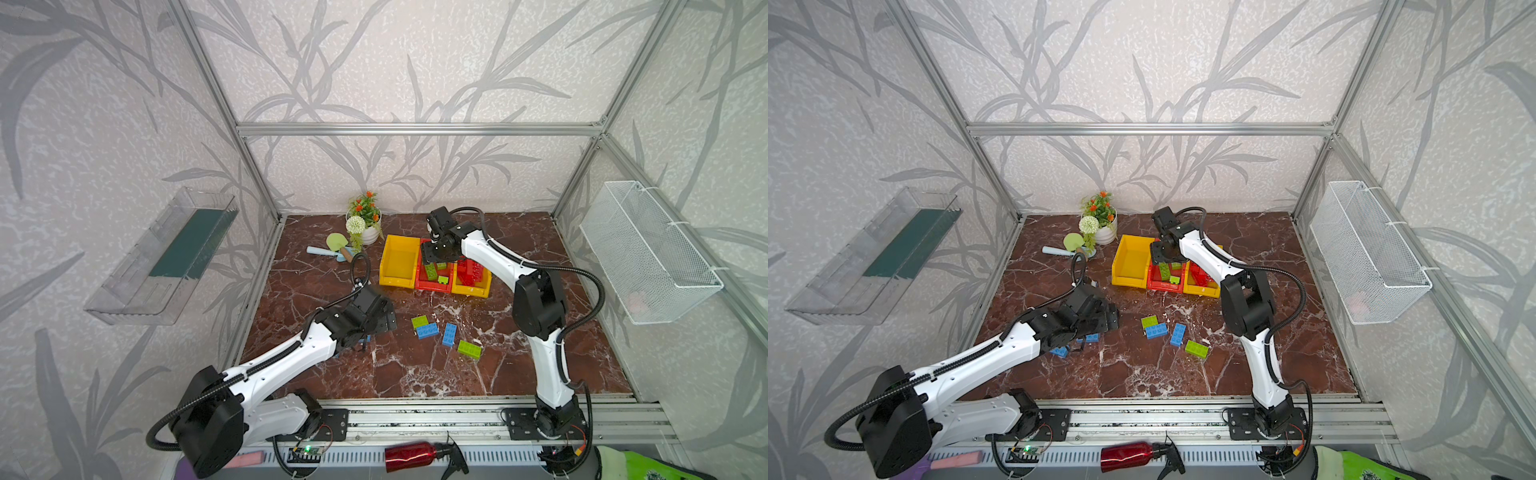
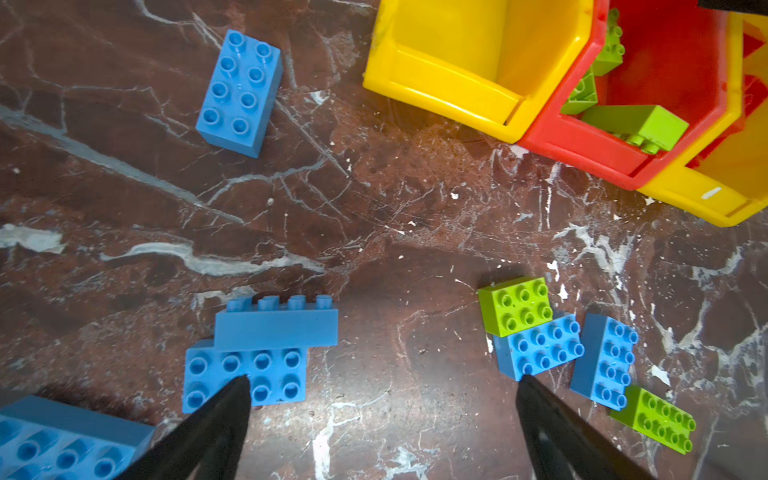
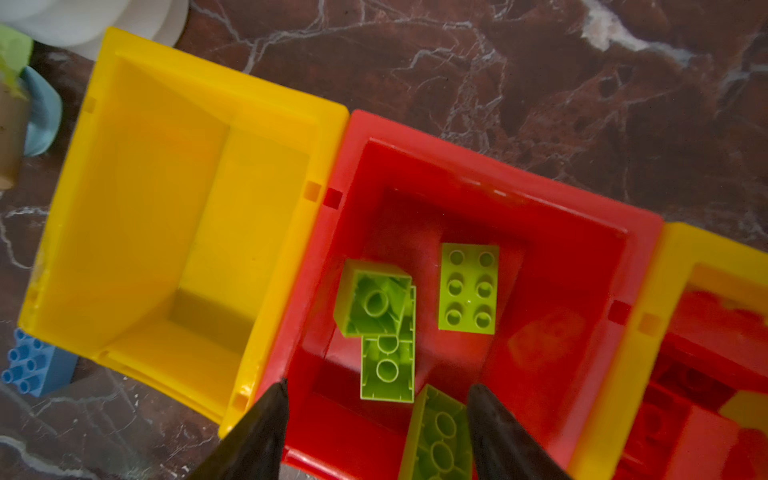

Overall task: Sort the legos into containers by color
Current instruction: 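Lower the left gripper onto a green brick while the right arm draws back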

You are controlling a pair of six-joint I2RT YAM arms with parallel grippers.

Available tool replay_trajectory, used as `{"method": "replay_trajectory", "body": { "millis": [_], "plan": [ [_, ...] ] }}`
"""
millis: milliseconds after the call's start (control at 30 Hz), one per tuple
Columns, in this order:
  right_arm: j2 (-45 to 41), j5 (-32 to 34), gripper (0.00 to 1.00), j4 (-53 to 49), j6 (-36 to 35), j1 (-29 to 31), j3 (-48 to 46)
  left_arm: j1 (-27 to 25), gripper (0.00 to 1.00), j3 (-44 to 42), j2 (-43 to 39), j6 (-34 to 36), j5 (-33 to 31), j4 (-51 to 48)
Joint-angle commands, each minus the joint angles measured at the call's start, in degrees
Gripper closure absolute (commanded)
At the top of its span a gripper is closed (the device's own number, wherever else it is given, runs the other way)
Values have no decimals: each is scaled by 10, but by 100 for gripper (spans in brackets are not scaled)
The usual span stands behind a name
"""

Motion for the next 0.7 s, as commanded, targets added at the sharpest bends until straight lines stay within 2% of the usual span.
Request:
{"method": "replay_trajectory", "body": {
  "millis": [0,133,333,533,667],
  "plan": [
    [-95,-13,28,-2,-10,4,-45,-11,1,24,9,7,13,14],
    [-206,-12,22,15,7,9,-155,-32,1,49,42,2,16,16],
    [-388,-2,8,12,36,24,-336,-88,3,100,124,-19,7,20],
    [-561,16,2,8,63,29,-492,-109,5,144,218,-63,-2,26],
    [-642,23,1,-15,69,30,-538,-111,8,172,271,-92,-1,30]
  ]
}}
